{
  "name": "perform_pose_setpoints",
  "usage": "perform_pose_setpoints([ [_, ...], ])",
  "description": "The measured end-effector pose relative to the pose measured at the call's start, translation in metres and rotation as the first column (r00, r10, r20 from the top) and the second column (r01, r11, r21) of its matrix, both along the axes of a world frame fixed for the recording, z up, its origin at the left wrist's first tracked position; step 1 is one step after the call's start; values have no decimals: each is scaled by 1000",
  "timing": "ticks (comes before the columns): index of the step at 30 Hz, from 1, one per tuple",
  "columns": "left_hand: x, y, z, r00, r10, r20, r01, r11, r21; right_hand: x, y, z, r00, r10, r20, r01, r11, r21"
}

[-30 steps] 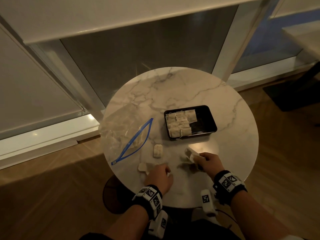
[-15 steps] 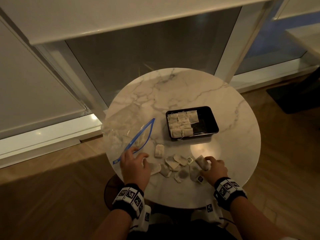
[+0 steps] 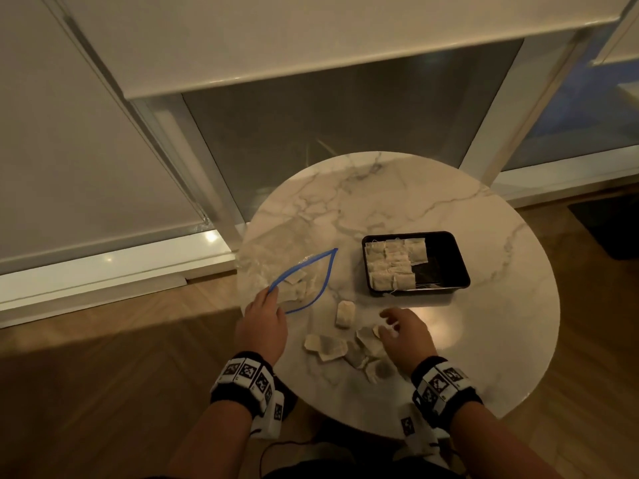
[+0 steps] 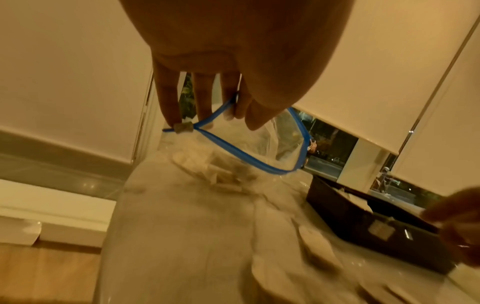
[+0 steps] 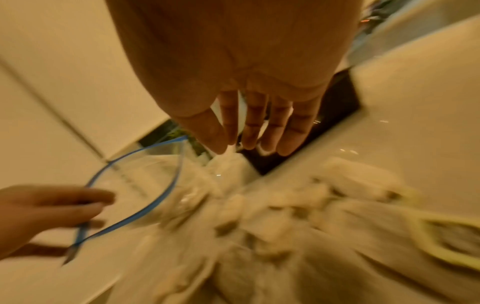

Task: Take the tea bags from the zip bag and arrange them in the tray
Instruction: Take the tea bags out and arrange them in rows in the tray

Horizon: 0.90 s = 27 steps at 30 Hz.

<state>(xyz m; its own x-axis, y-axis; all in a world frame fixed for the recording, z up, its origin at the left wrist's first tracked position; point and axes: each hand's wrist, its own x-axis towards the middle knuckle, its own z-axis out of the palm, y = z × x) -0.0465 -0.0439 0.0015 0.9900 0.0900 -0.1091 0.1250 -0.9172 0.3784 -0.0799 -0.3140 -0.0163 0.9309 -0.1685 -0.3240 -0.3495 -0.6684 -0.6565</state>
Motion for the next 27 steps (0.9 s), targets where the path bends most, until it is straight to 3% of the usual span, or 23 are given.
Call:
perform_pose_setpoints([
  [2,8,8,13,999,-24,28,24,999,-25,14,33,16,960,215,180,-209,977,-51],
  [5,21,16,35,995,-23,92,29,997,-70,41,84,41,771,534,347,-459,844,-279],
  [8,32,22,50,985,-1,171,27,988,-150,66,121,59,642,731,232,-575,659,-486],
  [12,36,29,55,976,24,214,23,976,-216,83,137,70,578,812,-82,-724,465,-509],
  [14,35,32,55,979,1,205,46,974,-223,86,141,73,612,771,-173,-765,523,-375],
  [17,29,29,53,984,-33,173,70,974,-214,97,147,69,692,707,-149,-721,664,-199],
  [20,20,22,50,988,-80,132,107,972,-208,120,154,68,863,500,-70,-505,849,-156],
  [22,17,17,42,990,-100,103,120,971,-209,135,162,71,925,354,-140,-367,927,-75],
  [27,13,10,18,992,-112,50,120,971,-208,161,178,69,806,459,-374,-557,803,-212],
])
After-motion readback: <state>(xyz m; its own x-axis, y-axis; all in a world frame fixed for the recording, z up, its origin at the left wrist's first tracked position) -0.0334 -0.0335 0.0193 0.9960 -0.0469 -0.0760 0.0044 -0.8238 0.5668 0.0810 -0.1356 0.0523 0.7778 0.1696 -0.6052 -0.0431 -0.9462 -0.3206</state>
